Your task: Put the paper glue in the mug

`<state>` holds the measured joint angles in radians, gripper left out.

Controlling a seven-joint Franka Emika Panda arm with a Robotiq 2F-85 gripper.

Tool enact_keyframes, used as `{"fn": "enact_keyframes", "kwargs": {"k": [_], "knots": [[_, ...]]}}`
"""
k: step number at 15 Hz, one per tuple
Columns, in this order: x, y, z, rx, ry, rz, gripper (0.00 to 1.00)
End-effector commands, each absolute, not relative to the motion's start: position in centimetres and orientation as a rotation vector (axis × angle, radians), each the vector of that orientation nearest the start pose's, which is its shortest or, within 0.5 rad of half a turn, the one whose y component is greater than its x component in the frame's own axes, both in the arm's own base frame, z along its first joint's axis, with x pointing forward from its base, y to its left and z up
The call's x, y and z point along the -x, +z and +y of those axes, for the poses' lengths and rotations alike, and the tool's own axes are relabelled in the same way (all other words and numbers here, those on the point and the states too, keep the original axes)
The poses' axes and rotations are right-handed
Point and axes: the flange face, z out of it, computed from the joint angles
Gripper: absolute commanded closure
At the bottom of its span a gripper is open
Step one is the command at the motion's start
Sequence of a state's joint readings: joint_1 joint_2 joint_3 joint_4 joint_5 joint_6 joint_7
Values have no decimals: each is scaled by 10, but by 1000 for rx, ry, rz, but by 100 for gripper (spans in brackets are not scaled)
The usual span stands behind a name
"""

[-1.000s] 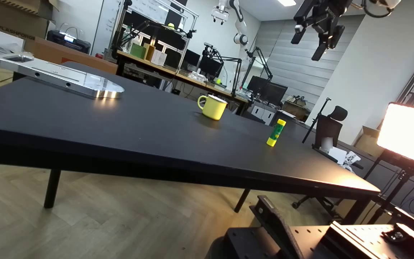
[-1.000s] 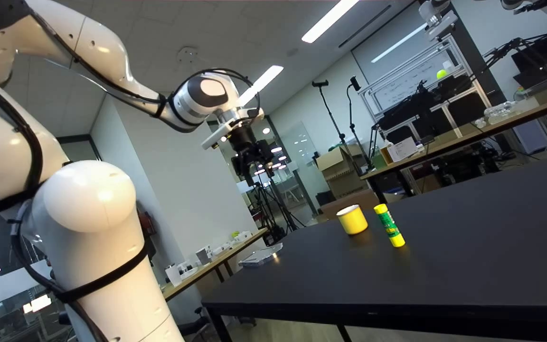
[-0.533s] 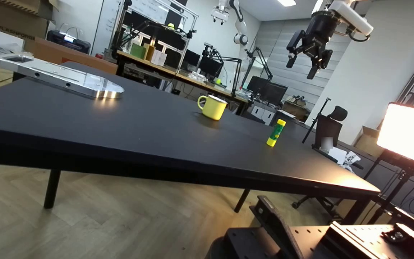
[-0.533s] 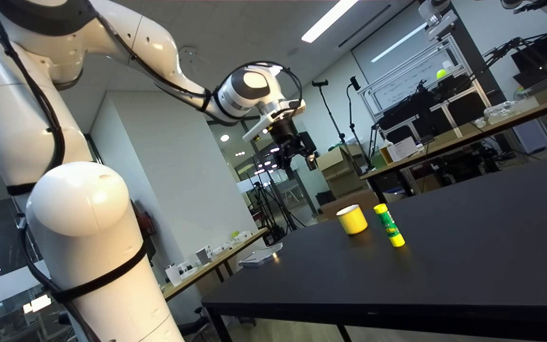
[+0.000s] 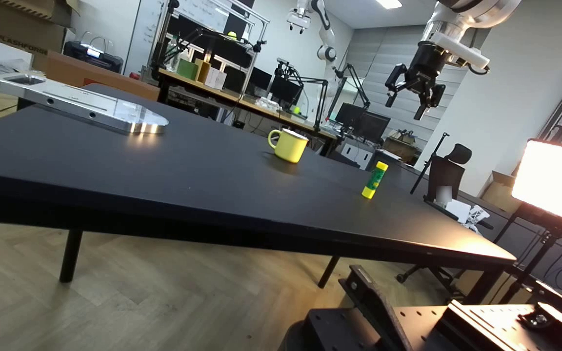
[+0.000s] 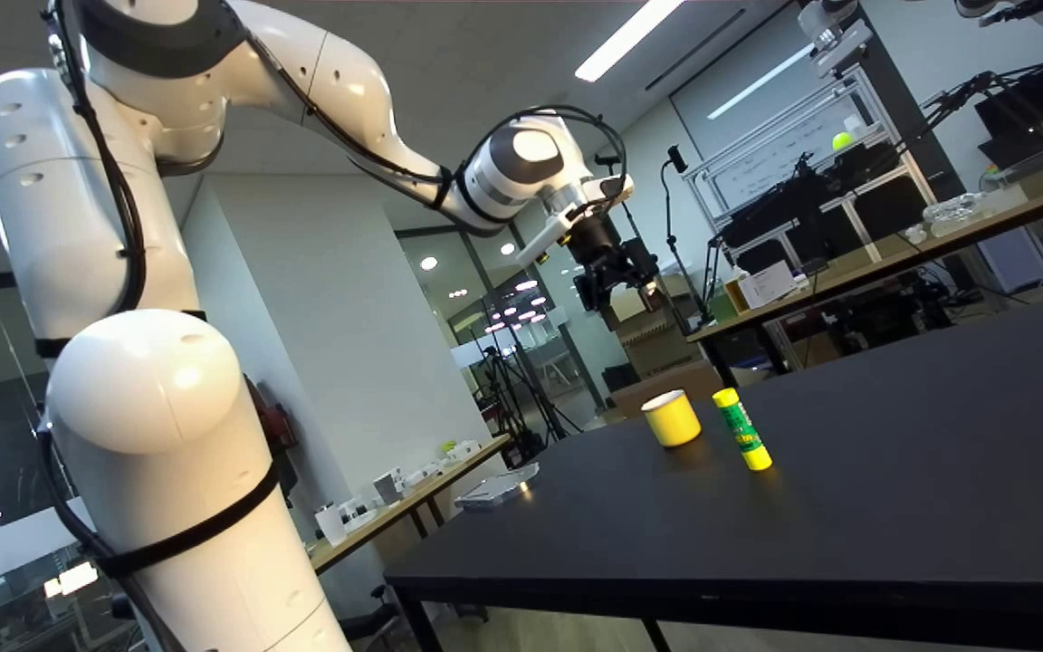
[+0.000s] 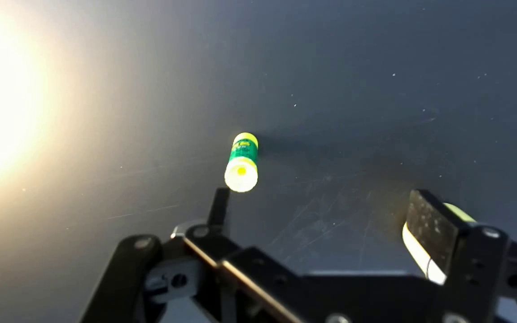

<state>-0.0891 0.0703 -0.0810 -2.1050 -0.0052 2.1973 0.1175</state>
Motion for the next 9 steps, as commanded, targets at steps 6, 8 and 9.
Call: {"fn": "enact_keyframes", "kwargs": {"k": [6, 8, 9], "knots": [[-553, 385, -103, 3111, -34, 523, 0], [-561, 384, -110, 3113, -114, 582, 0], [-565, 383, -114, 3107, -121, 599, 0]]}}
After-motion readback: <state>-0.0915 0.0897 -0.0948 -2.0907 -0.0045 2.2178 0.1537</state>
